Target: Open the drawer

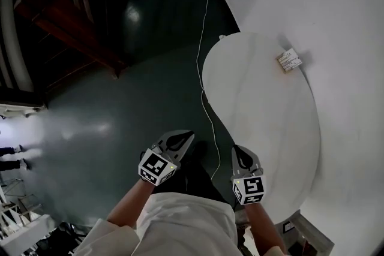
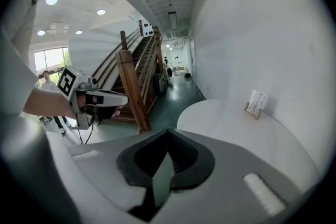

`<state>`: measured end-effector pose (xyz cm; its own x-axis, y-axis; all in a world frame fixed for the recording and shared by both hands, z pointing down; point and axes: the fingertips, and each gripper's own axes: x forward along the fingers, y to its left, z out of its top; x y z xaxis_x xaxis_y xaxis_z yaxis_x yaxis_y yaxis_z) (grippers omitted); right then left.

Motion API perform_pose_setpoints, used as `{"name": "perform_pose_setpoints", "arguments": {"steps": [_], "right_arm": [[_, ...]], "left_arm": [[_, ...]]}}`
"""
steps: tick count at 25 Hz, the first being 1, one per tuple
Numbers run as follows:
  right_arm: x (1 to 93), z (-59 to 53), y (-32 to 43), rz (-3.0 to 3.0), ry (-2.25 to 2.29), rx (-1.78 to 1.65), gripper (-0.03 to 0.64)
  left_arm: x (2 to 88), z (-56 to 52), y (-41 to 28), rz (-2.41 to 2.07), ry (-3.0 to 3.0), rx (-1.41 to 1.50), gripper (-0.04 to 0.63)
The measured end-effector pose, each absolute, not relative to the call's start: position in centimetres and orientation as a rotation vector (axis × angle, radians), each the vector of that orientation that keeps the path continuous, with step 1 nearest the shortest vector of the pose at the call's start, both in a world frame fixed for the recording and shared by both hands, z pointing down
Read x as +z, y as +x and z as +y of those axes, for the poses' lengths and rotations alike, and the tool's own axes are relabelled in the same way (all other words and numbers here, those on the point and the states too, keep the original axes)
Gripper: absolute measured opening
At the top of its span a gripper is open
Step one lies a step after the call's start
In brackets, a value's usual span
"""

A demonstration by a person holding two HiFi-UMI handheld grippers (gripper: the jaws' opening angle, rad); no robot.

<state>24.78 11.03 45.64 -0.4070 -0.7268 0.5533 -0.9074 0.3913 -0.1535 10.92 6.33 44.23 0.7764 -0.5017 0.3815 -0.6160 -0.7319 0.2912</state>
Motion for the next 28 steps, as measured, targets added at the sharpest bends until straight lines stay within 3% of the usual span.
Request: {"name": "perform_pose_setpoints", "arguments": {"steps": [14,28], "right_arm": [[53.2,6.4,21.6,-2.190,1.309,0.636,0.011],[61.9,4.1,17.8,-2.082,1.290,0.755,0.011]], "left_arm": [[53.4,1.2,10.1,-0.828,2.479,0.323,0.006],[65.9,-3.7,11.4,-0.682,2.591,0.440,0.006]]}}
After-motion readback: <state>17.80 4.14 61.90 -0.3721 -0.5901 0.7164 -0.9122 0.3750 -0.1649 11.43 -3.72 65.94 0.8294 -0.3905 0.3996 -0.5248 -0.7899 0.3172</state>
